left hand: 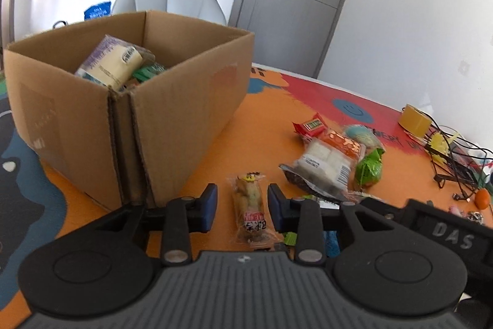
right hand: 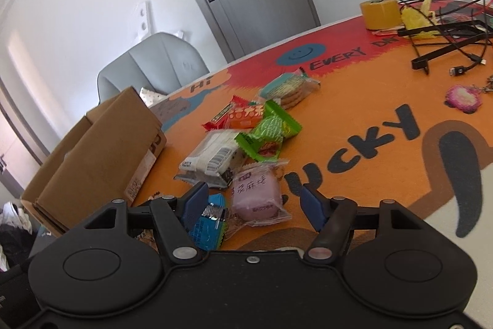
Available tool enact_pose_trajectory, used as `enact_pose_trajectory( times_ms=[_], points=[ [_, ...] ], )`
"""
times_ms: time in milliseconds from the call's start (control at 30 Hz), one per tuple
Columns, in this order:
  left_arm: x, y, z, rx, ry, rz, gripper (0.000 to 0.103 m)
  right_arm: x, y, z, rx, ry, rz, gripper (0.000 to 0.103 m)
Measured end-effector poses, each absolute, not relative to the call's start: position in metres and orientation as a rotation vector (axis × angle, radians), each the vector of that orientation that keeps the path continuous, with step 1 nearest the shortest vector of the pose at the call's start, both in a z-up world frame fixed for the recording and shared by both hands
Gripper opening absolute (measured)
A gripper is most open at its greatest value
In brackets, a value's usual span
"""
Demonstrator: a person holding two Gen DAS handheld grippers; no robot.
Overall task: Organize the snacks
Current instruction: 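Grasp the pink pastry with the right gripper while the left grasps the wrapped cake, then carry both snacks over the cardboard box and open both grippers to drop them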
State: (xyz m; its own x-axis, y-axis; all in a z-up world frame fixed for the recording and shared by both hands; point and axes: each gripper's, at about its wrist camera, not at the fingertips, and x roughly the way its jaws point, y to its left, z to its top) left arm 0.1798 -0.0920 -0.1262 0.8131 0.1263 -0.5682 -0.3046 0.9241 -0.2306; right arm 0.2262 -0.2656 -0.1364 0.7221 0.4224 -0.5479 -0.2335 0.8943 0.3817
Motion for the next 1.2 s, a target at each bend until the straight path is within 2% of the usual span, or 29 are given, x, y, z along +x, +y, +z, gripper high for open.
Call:
enact_pose_trajectory(
  times_ms=[100,167,200,233,333,633,1200],
  points=[
    [0.182,-0.096,-0.128,-0.303,0.584,0.227,0.033,0.227,-0.260,-0.137,0.282,0.671,0.379,0.062],
    [0.183,-0.098,-0.129,-0.298,0.585,0.221,0.025,0.227,-0.260,-0.137,0.273,0.671,0.374,0.054],
    [0.183,-0.099,-0.129,-0.296,0.590,0.216,0.018,0.227,-0.259,-0.138,0.262,0.670,0.365,0.045],
    [0.183,-0.100,-0.130,-0.290,0.589,0.208,0.018,0.227,-0.259,-0.138,0.249,0.671,0.354,0.039],
    [0.182,-0.106,-0.129,-0.264,0.589,0.178,0.018,0.225,-0.261,-0.138,0.231,0.668,0.354,0.035],
    [0.168,-0.102,-0.116,-0.295,0.560,0.118,0.017,0.212,-0.269,-0.131,0.257,0.648,0.330,0.031],
    [0.146,-0.075,-0.049,-0.308,0.404,0.122,0.017,0.187,-0.244,-0.076,0.257,0.521,0.389,0.031]
  ],
)
